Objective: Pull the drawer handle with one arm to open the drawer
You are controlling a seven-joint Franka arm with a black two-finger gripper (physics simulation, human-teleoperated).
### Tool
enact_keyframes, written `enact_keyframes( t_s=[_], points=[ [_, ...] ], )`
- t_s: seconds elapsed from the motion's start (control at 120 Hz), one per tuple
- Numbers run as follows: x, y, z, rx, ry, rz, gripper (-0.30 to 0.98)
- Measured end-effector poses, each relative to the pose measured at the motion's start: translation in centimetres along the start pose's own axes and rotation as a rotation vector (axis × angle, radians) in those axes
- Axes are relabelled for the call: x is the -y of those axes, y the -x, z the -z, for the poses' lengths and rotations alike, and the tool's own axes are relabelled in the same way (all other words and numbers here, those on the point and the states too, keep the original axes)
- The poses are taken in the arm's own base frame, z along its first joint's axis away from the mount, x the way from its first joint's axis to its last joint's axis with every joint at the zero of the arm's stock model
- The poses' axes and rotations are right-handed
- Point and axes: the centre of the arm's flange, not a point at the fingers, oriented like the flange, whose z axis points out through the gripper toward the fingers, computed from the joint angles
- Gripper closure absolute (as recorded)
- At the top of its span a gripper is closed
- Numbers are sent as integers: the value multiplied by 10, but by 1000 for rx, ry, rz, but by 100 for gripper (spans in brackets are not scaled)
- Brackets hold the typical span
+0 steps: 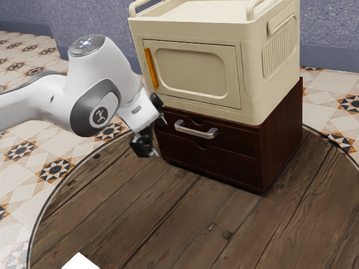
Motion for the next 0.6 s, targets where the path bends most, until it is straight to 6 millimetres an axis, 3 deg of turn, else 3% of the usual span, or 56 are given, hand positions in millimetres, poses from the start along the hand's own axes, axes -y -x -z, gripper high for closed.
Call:
enact_keyframes(
  t_s=[0.075, 0.208, 0.283, 0.35, 0.492, 0.6],
  points=[
    [-9, -14, 7, -25, -4, -47, 0],
    [-43, -95, 18, -109, 5, -218, 0],
    [-55, -119, 20, -135, 8, -280, 0],
    [-57, -115, 18, -136, 12, -291, 0],
    [-39, -76, 13, -113, 3, -248, 0],
    [-39, -71, -1, -111, 19, -257, 0]
  ],
)
